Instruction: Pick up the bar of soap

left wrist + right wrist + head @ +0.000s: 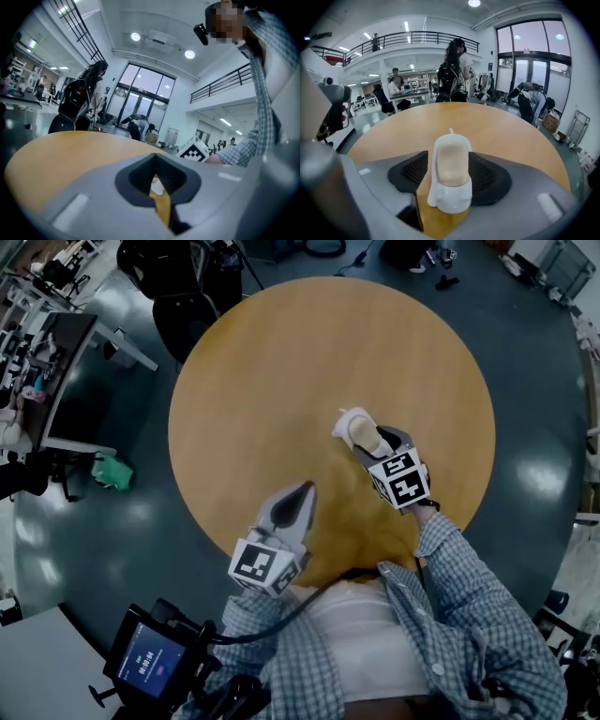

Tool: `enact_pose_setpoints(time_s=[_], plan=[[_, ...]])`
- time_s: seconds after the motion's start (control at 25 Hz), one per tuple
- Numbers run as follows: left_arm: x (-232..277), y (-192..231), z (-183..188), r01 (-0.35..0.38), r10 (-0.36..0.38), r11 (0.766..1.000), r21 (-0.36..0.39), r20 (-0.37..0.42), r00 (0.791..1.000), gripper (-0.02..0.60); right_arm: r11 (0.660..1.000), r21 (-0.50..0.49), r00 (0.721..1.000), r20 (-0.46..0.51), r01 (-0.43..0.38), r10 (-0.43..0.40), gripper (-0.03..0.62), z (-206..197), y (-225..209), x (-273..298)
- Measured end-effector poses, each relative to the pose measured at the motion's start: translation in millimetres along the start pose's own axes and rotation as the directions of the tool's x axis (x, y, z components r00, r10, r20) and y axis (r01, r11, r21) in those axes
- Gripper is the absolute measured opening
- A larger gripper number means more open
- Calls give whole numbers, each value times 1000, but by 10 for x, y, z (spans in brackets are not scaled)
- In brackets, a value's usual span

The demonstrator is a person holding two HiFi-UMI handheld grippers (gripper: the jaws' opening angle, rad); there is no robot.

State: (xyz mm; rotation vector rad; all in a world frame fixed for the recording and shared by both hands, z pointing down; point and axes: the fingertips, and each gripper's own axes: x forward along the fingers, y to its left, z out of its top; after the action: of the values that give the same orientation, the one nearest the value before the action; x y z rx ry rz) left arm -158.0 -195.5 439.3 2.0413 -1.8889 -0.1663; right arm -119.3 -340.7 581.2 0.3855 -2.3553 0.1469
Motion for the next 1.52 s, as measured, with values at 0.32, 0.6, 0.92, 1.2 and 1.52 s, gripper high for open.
enact_pose_setpoints(time_s=[0.32, 0.6, 0.92, 1.2, 1.52], plan=[[119, -26, 18, -17, 17, 999, -28, -26, 1000, -2, 999, -52, 998, -61, -16, 13, 305, 21, -33, 122], [115, -33, -61, -3, 2, 999, -38, -36, 999, -2, 997, 14, 997, -26, -72, 72, 291, -48, 32, 109], [137, 23, -33, -31, 28, 998, -49, -57, 998, -2, 990, 85, 993, -19, -115, 117, 259, -80, 1, 150], [89, -16, -17, -14, 13, 999, -41, -38, 999, -2, 980, 161, 993, 23, -115, 113, 259, -2, -17, -33], [132, -42, -16, 37, -38, 999, -24, -23, 999, -2, 944, 306, 977, 204, -120, 58, 259, 317, -116, -443]])
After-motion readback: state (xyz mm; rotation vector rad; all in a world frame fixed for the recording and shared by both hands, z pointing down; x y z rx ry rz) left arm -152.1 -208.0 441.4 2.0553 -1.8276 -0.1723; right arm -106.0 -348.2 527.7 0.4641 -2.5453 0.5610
